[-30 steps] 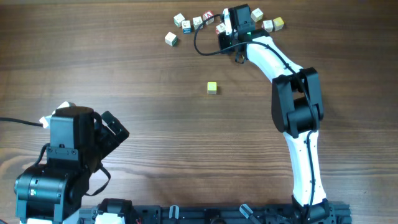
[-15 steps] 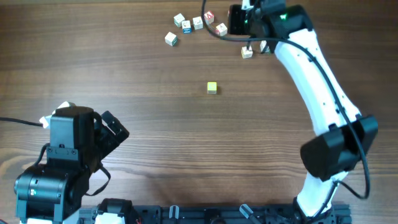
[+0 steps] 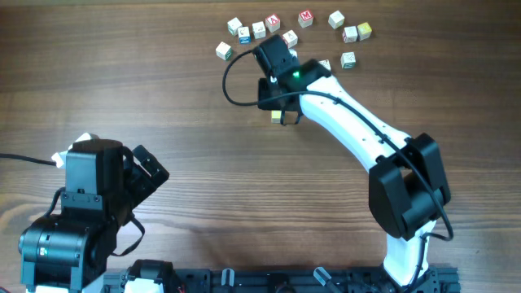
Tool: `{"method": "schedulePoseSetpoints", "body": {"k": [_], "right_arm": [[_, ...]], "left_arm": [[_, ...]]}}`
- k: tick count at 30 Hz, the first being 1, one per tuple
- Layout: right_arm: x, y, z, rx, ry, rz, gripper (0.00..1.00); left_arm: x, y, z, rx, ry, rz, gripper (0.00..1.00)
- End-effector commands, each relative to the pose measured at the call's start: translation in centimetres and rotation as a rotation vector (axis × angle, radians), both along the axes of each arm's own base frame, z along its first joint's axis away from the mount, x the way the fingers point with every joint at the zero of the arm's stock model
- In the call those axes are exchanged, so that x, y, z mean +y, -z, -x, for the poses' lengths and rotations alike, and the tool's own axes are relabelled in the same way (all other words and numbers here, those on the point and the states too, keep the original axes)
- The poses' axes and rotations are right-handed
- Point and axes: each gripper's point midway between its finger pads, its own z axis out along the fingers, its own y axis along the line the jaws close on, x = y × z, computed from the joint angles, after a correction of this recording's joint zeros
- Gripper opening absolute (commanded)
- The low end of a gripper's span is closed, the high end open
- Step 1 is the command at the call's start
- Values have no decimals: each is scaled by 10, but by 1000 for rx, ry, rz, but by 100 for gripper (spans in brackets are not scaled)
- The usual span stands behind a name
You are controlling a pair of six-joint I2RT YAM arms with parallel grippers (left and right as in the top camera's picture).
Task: Form a tower
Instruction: 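Grasp the white Y block with the right gripper and lift it, then move the white Y block over the yellow S block and lower it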
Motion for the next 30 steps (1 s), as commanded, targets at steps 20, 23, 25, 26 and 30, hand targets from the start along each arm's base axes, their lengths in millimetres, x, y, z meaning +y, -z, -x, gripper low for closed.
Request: {"method": "schedulePoseSetpoints", "body": {"k": [20,23,25,26,30], "right_arm": [[5,28,43,139,-181,13,76],[-2,48,61,179,-259,69,87],[-6,62,70,198,-299,80,87],[-6,67,74,205,-327,80,87],[-13,81,83,222,-346,97,61]], "left_arm": [[1,1,0,0,-16,8,100],[1,1,0,0,-16,8,100],[1,1,0,0,-16,8,100],[1,1,0,0,-16,8,100],[1,1,0,0,-16,8,100]]}}
